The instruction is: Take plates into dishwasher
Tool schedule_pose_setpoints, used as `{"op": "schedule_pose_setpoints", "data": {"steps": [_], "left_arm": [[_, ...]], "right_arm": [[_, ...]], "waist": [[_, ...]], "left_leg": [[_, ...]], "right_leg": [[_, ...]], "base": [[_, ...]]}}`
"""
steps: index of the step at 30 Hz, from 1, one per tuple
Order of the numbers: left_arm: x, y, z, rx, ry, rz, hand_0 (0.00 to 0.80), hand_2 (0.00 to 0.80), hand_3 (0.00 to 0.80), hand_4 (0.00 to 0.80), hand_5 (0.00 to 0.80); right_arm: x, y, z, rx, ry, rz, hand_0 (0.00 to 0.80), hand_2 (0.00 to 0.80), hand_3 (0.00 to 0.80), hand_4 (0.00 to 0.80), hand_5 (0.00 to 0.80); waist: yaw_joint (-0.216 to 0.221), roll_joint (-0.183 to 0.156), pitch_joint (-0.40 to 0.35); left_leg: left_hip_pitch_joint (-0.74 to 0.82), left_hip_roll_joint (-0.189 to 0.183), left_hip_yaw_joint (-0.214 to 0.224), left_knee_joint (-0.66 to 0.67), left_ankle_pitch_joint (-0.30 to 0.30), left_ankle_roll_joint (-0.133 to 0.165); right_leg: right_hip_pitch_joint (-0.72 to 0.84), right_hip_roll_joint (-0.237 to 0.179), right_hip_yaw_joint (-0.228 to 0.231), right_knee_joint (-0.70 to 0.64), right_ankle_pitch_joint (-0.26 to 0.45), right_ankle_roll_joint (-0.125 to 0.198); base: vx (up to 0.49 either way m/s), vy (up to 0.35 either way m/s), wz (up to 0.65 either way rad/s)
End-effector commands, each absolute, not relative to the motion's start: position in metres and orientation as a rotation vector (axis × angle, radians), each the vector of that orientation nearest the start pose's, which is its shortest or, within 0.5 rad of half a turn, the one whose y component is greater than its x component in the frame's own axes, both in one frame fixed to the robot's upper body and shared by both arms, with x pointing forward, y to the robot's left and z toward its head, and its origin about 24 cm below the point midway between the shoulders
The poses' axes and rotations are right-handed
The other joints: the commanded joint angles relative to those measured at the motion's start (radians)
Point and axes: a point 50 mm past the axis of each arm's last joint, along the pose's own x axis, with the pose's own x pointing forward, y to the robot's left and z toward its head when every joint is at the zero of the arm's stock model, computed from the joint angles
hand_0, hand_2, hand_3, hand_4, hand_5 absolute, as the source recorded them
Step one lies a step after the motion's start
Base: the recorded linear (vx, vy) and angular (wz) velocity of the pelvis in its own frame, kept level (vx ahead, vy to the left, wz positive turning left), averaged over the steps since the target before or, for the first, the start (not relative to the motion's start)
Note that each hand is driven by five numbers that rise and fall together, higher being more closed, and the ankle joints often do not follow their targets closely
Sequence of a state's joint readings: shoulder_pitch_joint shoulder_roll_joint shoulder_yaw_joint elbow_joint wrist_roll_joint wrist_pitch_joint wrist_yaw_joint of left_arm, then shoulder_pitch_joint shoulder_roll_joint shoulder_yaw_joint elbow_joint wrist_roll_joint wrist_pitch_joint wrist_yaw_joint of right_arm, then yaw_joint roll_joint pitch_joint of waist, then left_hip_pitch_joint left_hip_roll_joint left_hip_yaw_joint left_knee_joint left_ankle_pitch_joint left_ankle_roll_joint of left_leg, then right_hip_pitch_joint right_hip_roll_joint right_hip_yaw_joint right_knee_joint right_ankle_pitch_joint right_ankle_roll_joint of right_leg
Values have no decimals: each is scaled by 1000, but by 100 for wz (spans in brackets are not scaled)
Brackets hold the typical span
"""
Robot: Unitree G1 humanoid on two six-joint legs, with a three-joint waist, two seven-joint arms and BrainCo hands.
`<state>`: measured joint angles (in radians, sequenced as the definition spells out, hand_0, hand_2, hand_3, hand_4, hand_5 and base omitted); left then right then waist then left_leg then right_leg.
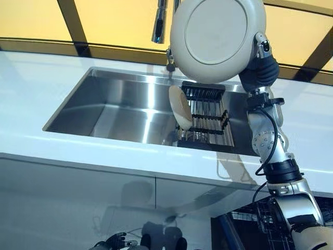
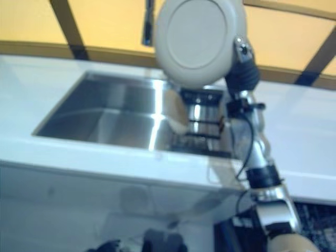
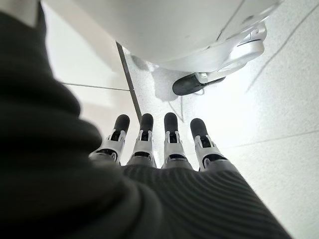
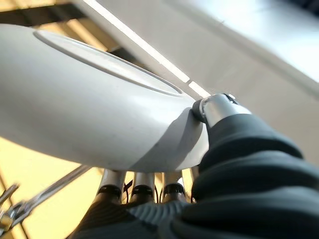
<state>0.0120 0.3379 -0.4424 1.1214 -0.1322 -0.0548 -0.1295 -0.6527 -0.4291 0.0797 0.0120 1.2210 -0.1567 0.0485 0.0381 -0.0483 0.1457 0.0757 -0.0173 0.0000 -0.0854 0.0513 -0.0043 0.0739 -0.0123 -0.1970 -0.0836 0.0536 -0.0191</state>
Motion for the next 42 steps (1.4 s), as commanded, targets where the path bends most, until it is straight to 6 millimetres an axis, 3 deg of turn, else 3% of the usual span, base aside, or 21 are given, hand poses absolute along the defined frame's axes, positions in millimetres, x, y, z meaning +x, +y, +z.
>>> {"op": "schedule_pose_setpoints", "data": {"steps": [1, 12, 17, 27, 32, 42], "left_arm": [[103, 230, -156, 343, 1169, -227, 0, 0, 0, 0, 0], [96, 229, -160, 294, 1197, -162, 0, 0, 0, 0, 0], [89, 232, -161, 281, 1210, -134, 0, 0, 0, 0, 0], [89, 237, -160, 297, 1211, -126, 0, 0, 0, 0, 0], [91, 233, -161, 292, 1214, -131, 0, 0, 0, 0, 0], [78, 233, -164, 287, 1238, -104, 0, 0, 0, 0, 0]], "right_arm": [[302, -181, 276, 884, -850, 513, 800, 800, 800, 800, 800], [282, -165, 261, 1076, -880, 627, 800, 800, 800, 800, 800], [280, -166, 253, 1092, -871, 646, 800, 800, 800, 800, 800], [271, -171, 253, 1147, -923, 690, 800, 800, 800, 800, 800], [269, -168, 252, 1147, -916, 698, 800, 800, 800, 800, 800], [272, -166, 243, 1063, -853, 655, 800, 800, 800, 800, 800]], "waist": [[-8, 14, -40], [-41, 31, -69], [-48, 38, -73], [-48, 50, -89], [-43, 46, -105], [-29, 9, -130]], "left_leg": [[26, -53, 61, -2, -115, 101], [21, -55, 111, -2, -127, 122], [24, -61, 117, -2, -131, 136], [21, -66, 109, -2, -133, 145], [21, -64, 111, -2, -137, 140], [24, -44, 127, -2, -131, 95]], "right_leg": [[-9, 10, 48, 97, -109, 19], [-40, -2, 88, 104, -77, 48], [-54, -6, 114, 119, -65, 57], [-72, -20, 109, 145, -39, 66], [-54, -16, 93, 115, -59, 65], [5, 19, 71, 1, -61, 32]], "base": [[-74, 100, -10], [-78, 107, -15], [-70, 106, -22], [-29, 41, -7], [16, -39, 2], [40, -186, 5]]}}
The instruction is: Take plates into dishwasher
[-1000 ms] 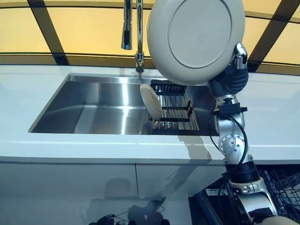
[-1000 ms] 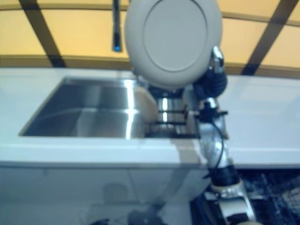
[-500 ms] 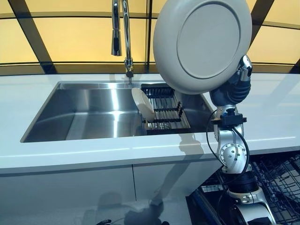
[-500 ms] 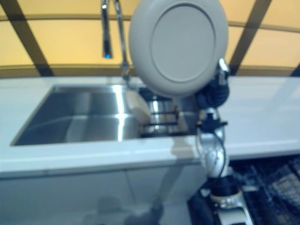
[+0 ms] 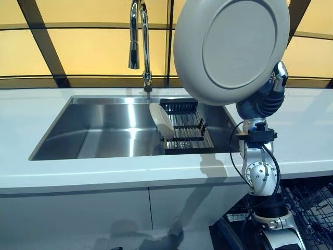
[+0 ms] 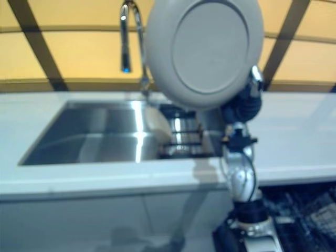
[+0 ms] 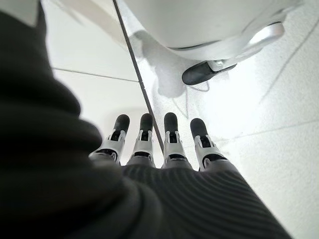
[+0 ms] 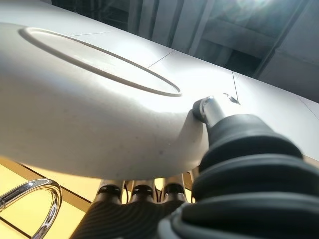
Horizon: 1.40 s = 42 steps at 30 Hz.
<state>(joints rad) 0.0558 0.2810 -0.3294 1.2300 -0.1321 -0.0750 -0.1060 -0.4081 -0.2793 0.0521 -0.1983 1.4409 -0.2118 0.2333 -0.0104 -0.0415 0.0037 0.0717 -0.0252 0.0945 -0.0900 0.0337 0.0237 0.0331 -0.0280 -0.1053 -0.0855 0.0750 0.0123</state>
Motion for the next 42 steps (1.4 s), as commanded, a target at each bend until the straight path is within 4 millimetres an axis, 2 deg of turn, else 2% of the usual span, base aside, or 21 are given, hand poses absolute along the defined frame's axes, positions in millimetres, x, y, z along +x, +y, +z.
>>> {"op": "schedule_pose_setpoints", "data": {"steps": [1, 8, 17, 22, 30, 35, 42], "left_arm": [[77, 233, -164, 281, 1237, -99, 0, 0, 0, 0, 0], [77, 225, -165, 256, 1217, -97, 0, 0, 0, 0, 0], [80, 220, -166, 254, 1206, -105, 0, 0, 0, 0, 0], [86, 216, -165, 258, 1192, -126, 0, 0, 0, 0, 0], [87, 217, -165, 263, 1197, -126, 0, 0, 0, 0, 0], [82, 217, -165, 260, 1203, -121, 0, 0, 0, 0, 0], [80, 214, -166, 241, 1196, -105, 0, 0, 0, 0, 0]], "right_arm": [[272, -165, 243, 1048, -852, 651, 800, 800, 800, 800, 800], [276, -160, 248, 982, -849, 632, 800, 800, 800, 800, 800], [274, -164, 251, 887, -855, 608, 800, 800, 800, 800, 800], [274, -167, 250, 831, -850, 577, 800, 800, 800, 800, 800], [274, -178, 245, 643, -861, 452, 800, 800, 800, 800, 800], [271, -192, 247, 385, -918, 251, 800, 800, 800, 800, 800], [261, -215, 251, -117, -982, -120, 800, 800, 800, 800, 800]], "waist": [[20, -1, 13], [29, -15, 19], [6, -18, 23], [-6, -13, 24], [-14, -5, 26], [-15, 0, 26], [-22, 6, 32]], "left_leg": [[29, -33, 35, 3, -111, 63], [21, -12, 45, 3, -89, 29], [16, 11, 56, 3, -72, 7], [19, 11, 56, 3, -70, 6], [31, 7, 41, 3, -79, 10], [34, 5, 35, 3, -82, 9], [39, 4, 31, 3, -87, 12]], "right_leg": [[47, 39, -20, -2, -82, -3], [38, 62, -22, -2, -90, -26], [39, 74, -23, -2, -99, -41], [41, 72, -19, -2, -101, -44], [57, 69, -23, -2, -109, -44], [60, 68, -26, -2, -111, -42], [67, 68, -26, -2, -114, -39]], "base": [[12, -242, 0], [-2, -199, 0], [7, -90, 0], [4, -7, 1], [17, 2, 3], [0, 0, 0], [0, 0, 0]]}}
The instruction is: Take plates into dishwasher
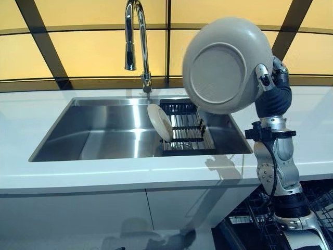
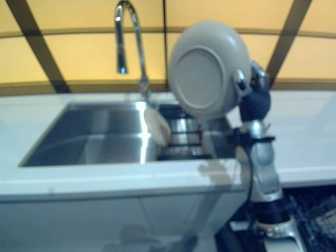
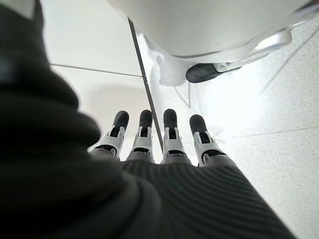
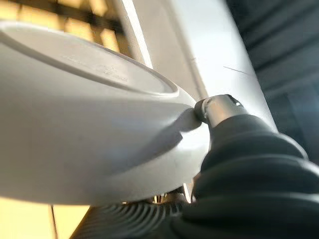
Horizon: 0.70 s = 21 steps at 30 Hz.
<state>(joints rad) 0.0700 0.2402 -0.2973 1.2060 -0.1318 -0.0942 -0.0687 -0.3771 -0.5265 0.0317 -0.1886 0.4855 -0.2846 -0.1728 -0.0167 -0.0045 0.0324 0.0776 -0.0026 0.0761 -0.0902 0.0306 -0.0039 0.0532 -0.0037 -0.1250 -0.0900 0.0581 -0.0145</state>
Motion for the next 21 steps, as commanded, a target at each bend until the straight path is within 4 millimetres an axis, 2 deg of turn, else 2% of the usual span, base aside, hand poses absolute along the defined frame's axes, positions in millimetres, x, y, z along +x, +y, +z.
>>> {"op": "schedule_pose_setpoints", "data": {"steps": [1, 8, 15, 18, 21], "left_arm": [[80, 214, -166, 240, 1196, -102, 0, 0, 0, 0, 0], [79, 216, -165, 244, 1200, -96, 0, 0, 0, 0, 0], [78, 217, -165, 241, 1201, -93, 0, 0, 0, 0, 0], [78, 216, -166, 240, 1200, -91, 0, 0, 0, 0, 0], [79, 217, -165, 244, 1200, -92, 0, 0, 0, 0, 0]], "right_arm": [[260, -217, 252, -158, -991, -143, 800, 800, 800, 800, 800], [254, -231, 262, -294, -1005, -303, 800, 800, 800, 800, 800], [253, -247, 267, -541, -1008, -529, 800, 800, 800, 800, 800], [251, -250, 268, -602, -1009, -567, 800, 800, 800, 800, 800], [252, -249, 268, -543, -993, -507, 800, 800, 800, 800, 800]], "waist": [[-17, -31, 5], [-22, -29, 8], [-21, -28, 7], [-21, -28, 4], [-19, -28, 1]], "left_leg": [[34, -19, 49, 3, -85, 40], [41, -21, 45, 3, -91, 42], [42, -23, 45, 3, -95, 44], [39, -23, 44, 3, -98, 45], [39, -24, 45, 3, -99, 46]], "right_leg": [[48, 43, -5, 3, -98, -12], [55, 44, -2, 3, -99, -9], [54, 44, -1, 3, -98, -4], [52, 44, 1, 3, -98, -2], [52, 43, 0, 3, -99, 0]], "base": [[0, 0, 0], [-4, 4, 1], [0, 0, 0], [0, 0, 0], [0, 0, 0]]}}
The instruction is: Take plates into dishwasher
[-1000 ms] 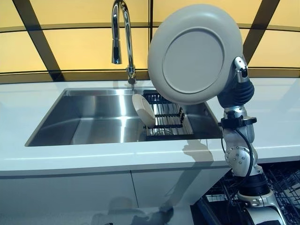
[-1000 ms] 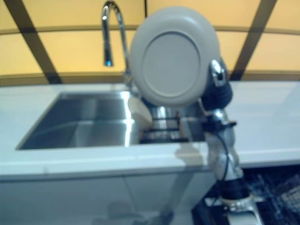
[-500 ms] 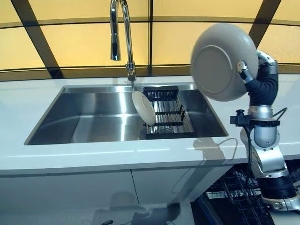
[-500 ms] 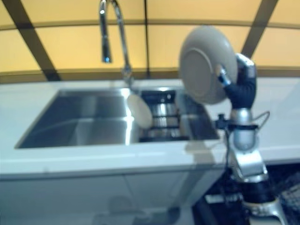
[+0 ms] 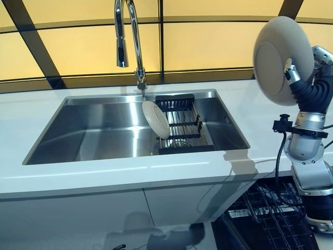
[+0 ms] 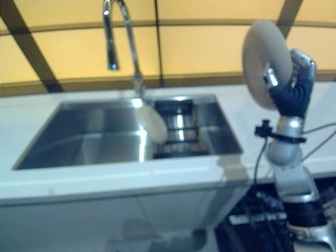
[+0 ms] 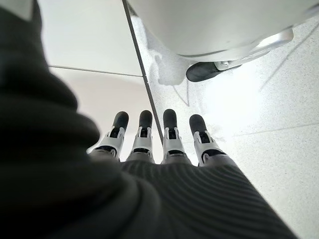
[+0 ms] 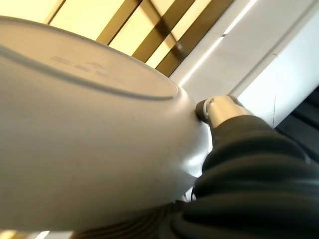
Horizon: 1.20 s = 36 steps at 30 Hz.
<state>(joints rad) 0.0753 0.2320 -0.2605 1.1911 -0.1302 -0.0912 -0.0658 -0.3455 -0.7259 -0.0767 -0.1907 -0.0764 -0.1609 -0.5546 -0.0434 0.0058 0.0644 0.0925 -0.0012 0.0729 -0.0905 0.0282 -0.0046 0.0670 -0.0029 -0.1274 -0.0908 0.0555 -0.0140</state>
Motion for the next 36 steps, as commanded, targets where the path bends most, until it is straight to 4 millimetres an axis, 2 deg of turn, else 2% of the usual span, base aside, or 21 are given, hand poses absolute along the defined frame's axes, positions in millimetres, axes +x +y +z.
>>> {"op": "schedule_pose_setpoints", "data": {"steps": [1, 5, 7, 8, 10, 12, 15, 17, 22, 30, 36], "left_arm": [[79, 216, -165, 245, 1200, -92, 0, 0, 0, 0, 0], [80, 216, -165, 245, 1199, -93, 0, 0, 0, 0, 0], [81, 216, -165, 246, 1197, -98, 0, 0, 0, 0, 0], [81, 216, -165, 247, 1197, -99, 0, 0, 0, 0, 0], [80, 217, -165, 254, 1201, -108, 0, 0, 0, 0, 0], [80, 218, -165, 261, 1203, -116, 0, 0, 0, 0, 0], [82, 218, -165, 269, 1205, -129, 0, 0, 0, 0, 0], [81, 217, -165, 272, 1206, -134, 0, 0, 0, 0, 0], [79, 218, -166, 265, 1208, -124, 0, 0, 0, 0, 0], [76, 218, -166, 253, 1215, -115, 0, 0, 0, 0, 0], [76, 217, -166, 255, 1214, -117, 0, 0, 0, 0, 0]], "right_arm": [[252, -248, 267, -481, -984, -451, 800, 800, 800, 800, 800], [254, -232, 258, -141, -946, -122, 800, 800, 800, 800, 800], [256, -215, 249, 86, -927, 135, 800, 800, 800, 800, 800], [257, -212, 248, 162, -921, 192, 800, 800, 800, 800, 800], [259, -196, 242, 429, -899, 427, 800, 800, 800, 800, 800], [260, -185, 237, 589, -880, 544, 800, 800, 800, 800, 800], [261, -169, 233, 756, -873, 626, 800, 800, 800, 800, 800], [261, -165, 231, 773, -874, 609, 800, 800, 800, 800, 800], [263, -168, 228, 732, -873, 550, 800, 800, 800, 800, 800], [262, -170, 229, 764, -860, 576, 800, 800, 800, 800, 800], [261, -176, 233, 660, -873, 486, 800, 800, 800, 800, 800]], "waist": [[8, -39, -32], [7, -39, -30], [9, -38, -29], [10, -39, -28], [15, -40, -31], [19, -41, -33], [29, -40, -36], [32, -39, -39], [33, -38, -43], [30, -38, -44], [28, -40, -39]], "left_leg": [[25, -25, 49, 3, -97, 47], [26, -27, 53, 3, -97, 48], [26, -29, 52, 3, -97, 49], [26, -30, 52, 3, -97, 49], [25, -31, 52, 3, -96, 49], [25, -32, 49, 3, -96, 48], [24, -34, 44, 3, -94, 49], [23, -35, 42, 3, -93, 49], [21, -34, 48, 3, -92, 51], [18, -33, 54, 3, -90, 51], [19, -36, 51, 3, -91, 52]], "right_leg": [[39, 42, 2, 3, -96, -1], [39, 41, 1, 3, -95, -3], [40, 40, 0, 3, -94, -5], [40, 40, -2, 3, -94, -6], [41, 39, -4, 3, -94, -7], [42, 39, -8, 3, -95, -8], [43, 37, -16, 3, -95, -8], [43, 37, -18, 3, -94, -7], [39, 37, -22, 3, -92, -6], [34, 36, -22, 3, -90, -4], [37, 36, -21, 3, -90, -4]], "base": [[0, 0, 0], [0, 0, 0], [0, 0, 0], [0, 0, 0], [0, 0, 0], [-2, 0, 2], [-9, 2, 11], [-10, 2, 14], [-3, 1, 1], [0, 0, 0], [0, 0, 0]]}}
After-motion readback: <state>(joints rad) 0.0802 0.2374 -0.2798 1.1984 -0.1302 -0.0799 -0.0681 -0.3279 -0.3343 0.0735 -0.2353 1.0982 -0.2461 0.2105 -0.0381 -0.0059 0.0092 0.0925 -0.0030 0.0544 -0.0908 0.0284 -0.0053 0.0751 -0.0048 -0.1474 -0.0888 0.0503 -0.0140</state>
